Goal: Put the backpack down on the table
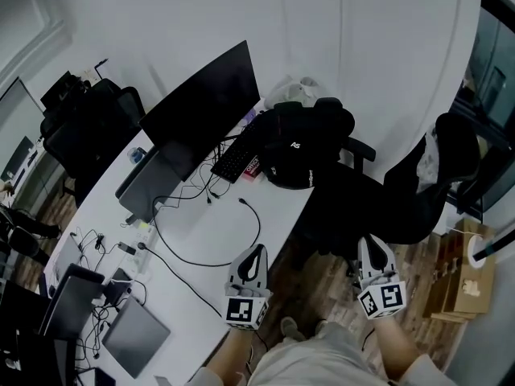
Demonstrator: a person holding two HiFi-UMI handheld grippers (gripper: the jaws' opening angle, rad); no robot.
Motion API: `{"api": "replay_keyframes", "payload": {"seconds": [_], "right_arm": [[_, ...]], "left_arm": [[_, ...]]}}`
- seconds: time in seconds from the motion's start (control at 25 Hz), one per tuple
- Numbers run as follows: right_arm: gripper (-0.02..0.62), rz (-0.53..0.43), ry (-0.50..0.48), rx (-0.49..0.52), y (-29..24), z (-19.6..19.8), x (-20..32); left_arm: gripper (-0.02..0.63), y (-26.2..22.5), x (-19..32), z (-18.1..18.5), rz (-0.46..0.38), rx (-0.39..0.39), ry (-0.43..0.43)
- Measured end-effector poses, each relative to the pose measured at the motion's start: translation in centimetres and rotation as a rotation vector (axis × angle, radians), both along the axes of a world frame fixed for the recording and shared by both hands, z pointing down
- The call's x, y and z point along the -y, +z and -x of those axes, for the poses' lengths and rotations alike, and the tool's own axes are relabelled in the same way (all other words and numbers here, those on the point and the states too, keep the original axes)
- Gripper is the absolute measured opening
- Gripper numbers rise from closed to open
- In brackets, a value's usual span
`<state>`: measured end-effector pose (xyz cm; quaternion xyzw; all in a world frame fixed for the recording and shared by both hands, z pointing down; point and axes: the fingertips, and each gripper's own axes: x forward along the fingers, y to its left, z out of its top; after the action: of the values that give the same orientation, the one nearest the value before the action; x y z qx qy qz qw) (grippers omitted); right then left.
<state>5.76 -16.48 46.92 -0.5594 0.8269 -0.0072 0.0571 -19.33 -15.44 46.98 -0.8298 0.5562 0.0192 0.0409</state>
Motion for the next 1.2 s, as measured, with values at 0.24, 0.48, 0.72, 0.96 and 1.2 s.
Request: {"api": "replay_keyframes", "payload": {"seconds": [0.24,0.48,0.72,0.96,1.2], "right_arm": [[0.038,0.012,-0.036,0.01,0.3,-1.4,-2.8],[0.038,0.018,-0.089,0.041,-0.4,-3.5,-6.1],[0.038,0.021,-0.153,0.081,-1.1,-5.0,-9.1],[0.038,0.066,-0.197,0.08,-0.4,-6.0,-11.2],[0.038,0.083,-0.158,0.101,-0.7,-7.4,-12.9]], "left_arm": [[0.009,0.5,-3.7,-1.9,0.034,0.005,-0.006],[0.009,-0.7,-7.7,-5.4,0.051,-0.027,-0.017],[0.009,-2.3,-11.1,-7.7,0.053,-0.03,-0.046],[0.009,-1.9,-13.0,-8.8,0.052,-0.031,-0.071],[0.009,-2.7,-13.9,-8.3,0.042,-0.031,-0.051]]}}
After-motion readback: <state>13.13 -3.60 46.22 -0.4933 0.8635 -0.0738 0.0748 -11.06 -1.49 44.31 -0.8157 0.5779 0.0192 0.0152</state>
